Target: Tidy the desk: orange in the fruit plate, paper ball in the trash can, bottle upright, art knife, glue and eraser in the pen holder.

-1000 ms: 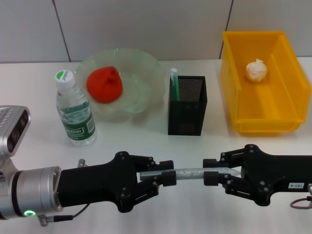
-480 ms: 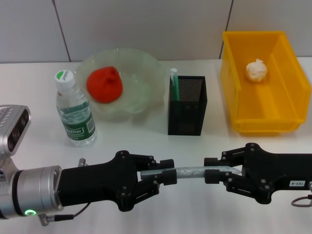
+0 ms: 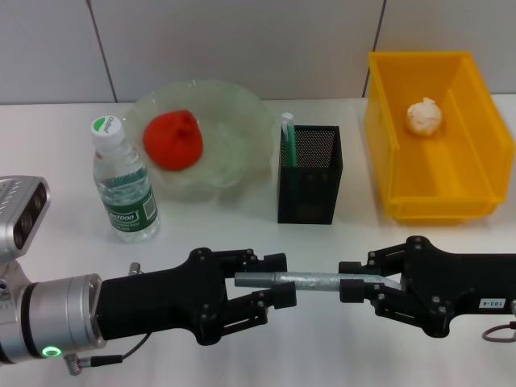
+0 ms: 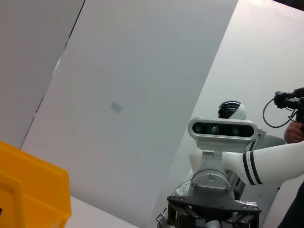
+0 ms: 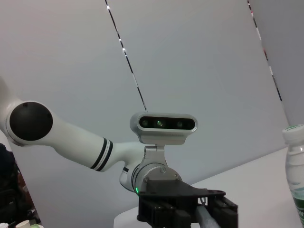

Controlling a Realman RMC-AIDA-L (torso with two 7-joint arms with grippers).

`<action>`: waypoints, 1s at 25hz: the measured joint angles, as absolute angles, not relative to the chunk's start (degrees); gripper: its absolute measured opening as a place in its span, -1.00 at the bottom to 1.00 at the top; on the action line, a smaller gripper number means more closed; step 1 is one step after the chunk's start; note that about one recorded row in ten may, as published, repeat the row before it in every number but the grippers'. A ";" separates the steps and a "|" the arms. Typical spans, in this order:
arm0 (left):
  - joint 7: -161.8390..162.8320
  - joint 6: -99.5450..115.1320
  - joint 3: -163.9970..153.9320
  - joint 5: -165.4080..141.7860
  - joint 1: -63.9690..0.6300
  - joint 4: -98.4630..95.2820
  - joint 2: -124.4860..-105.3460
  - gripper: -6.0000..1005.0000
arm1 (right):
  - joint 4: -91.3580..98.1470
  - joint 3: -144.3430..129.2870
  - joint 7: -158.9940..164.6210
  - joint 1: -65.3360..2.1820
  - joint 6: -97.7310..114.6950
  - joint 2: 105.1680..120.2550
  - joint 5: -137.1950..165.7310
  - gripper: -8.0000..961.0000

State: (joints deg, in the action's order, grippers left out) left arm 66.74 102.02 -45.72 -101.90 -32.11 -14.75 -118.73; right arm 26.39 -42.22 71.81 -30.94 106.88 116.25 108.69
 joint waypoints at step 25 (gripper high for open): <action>57.76 96.66 -46.81 -102.70 -26.89 -16.89 -118.23 0.61 | 38.48 -33.76 84.18 -28.60 111.05 111.75 108.92 -0.66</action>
